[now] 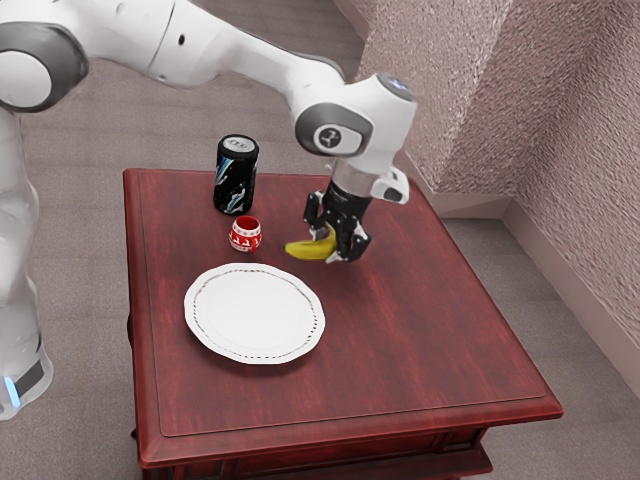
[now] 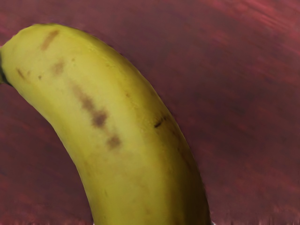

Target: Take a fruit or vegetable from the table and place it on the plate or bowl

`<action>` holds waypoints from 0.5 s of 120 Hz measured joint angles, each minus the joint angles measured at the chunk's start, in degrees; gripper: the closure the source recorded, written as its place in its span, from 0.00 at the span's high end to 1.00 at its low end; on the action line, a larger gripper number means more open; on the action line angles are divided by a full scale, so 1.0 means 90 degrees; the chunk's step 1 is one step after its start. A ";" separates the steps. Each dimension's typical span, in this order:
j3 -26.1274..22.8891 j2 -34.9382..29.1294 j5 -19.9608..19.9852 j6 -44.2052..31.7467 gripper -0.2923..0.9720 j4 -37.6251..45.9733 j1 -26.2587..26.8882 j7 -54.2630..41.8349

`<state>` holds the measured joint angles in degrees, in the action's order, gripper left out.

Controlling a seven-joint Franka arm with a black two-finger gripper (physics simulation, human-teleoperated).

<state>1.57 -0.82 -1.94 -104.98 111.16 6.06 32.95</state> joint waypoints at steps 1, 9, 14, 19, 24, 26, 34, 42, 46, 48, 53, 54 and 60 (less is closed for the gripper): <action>-0.0002 -0.0043 0.0004 0.0010 0.37 0.0046 0.0024 0.0008; -0.0029 -0.0329 0.0039 0.0080 0.37 0.0369 0.0192 0.0067; -0.0068 -0.0427 0.0061 0.0113 0.37 0.0477 0.0247 0.0103; -0.0171 -0.0472 0.0089 0.0140 0.37 0.0527 0.0254 0.0137; -0.0345 -0.0497 0.0137 0.0162 0.37 0.0557 0.0247 0.0175; -0.0406 -0.0511 0.0160 0.0169 0.37 0.0573 0.0268 0.0190; -0.0580 -0.0625 0.0283 0.0194 0.37 0.0788 0.0408 0.0254; -0.0638 -0.0810 0.0396 0.0212 0.37 0.1077 0.0494 0.0323; -0.0654 -0.0861 0.0444 0.0219 0.37 0.1185 0.0496 0.0355; -0.0675 -0.0877 0.0464 0.0222 0.37 0.1233 0.0487 0.0371; -0.0773 -0.0914 0.0513 0.0227 0.37 0.1340 0.0468 0.0410; -0.0798 -0.0925 0.0525 0.0228 0.37 0.1360 0.0469 0.0418; -0.0945 -0.0991 0.0594 0.0233 0.37 0.1473 0.0485 0.0470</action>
<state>-6.93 -9.74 3.40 -102.88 124.41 10.42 37.18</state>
